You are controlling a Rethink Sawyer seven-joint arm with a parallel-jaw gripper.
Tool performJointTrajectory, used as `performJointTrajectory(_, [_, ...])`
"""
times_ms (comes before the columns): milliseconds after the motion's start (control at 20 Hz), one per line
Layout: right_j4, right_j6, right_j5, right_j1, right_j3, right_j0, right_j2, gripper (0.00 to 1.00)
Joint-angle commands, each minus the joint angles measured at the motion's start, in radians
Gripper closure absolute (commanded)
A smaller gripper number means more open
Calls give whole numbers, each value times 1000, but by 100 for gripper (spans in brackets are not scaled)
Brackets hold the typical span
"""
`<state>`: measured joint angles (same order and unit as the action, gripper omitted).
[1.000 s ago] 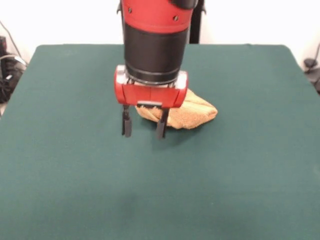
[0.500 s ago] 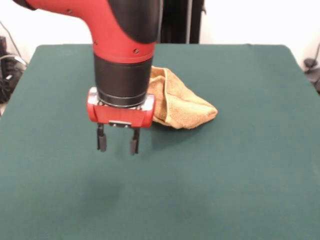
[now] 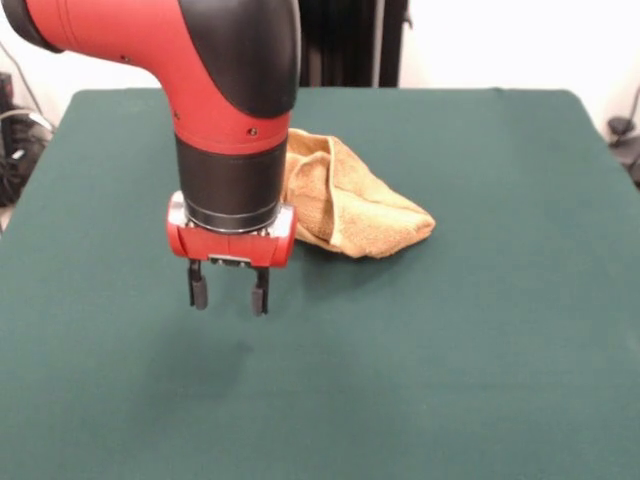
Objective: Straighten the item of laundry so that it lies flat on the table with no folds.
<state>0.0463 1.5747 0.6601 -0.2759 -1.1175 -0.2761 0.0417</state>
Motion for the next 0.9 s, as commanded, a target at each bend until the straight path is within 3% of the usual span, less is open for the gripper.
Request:
performJointTrajectory(50, [44, -36, 17, 6, -84, 27, -127, 0])
performJointTrajectory(900, [39, 7, 26, -5, -95, 42, -103, 0])
